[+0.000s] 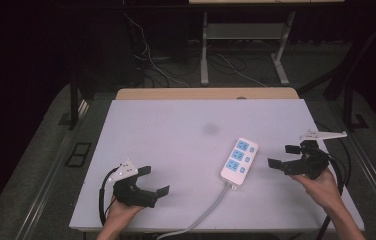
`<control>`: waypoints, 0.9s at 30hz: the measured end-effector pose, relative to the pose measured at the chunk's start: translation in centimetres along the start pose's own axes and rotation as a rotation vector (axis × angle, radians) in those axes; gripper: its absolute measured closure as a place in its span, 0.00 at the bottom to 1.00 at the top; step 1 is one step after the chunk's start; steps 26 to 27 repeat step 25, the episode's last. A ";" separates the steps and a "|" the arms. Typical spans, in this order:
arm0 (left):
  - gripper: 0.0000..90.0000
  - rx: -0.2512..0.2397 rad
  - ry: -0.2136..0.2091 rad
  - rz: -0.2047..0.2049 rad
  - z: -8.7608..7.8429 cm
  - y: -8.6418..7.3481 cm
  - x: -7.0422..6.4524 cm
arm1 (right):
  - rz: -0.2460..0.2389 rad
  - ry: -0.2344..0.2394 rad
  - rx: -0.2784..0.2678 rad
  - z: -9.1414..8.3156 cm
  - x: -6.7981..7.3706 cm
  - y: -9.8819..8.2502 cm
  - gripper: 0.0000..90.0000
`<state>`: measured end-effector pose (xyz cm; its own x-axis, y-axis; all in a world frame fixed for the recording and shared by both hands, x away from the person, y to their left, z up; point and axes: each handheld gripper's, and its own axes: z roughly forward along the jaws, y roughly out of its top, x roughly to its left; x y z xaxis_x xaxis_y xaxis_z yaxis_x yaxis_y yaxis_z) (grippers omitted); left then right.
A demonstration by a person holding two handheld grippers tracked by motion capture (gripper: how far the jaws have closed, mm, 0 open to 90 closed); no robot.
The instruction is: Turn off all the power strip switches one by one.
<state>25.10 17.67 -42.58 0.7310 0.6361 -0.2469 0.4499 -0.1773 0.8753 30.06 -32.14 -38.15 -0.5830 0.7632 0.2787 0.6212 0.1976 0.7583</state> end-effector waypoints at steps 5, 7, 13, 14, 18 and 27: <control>0.00 0.000 0.001 0.001 -0.1 0.0 0.0 | 0.013 0.022 -0.010 0.1 0.6 -1.3 0.00; 0.00 0.000 0.001 0.003 -0.1 0.0 0.0 | 0.023 0.037 -0.023 0.1 0.7 -1.9 0.00; 0.00 0.001 0.001 0.005 -0.1 0.0 -0.1 | 0.030 0.044 -0.077 -0.1 1.6 -4.1 0.00; 0.00 0.002 0.001 0.005 -0.1 0.0 -0.1 | 0.025 0.039 -0.082 0.0 1.7 -4.5 0.00; 0.00 0.004 0.000 0.007 -0.1 0.0 -0.1 | -0.008 0.024 -0.088 0.1 2.6 -5.6 0.00; 0.00 0.010 -0.003 0.010 -0.1 0.0 -0.1 | -0.049 0.022 -0.089 0.4 3.4 -6.7 0.00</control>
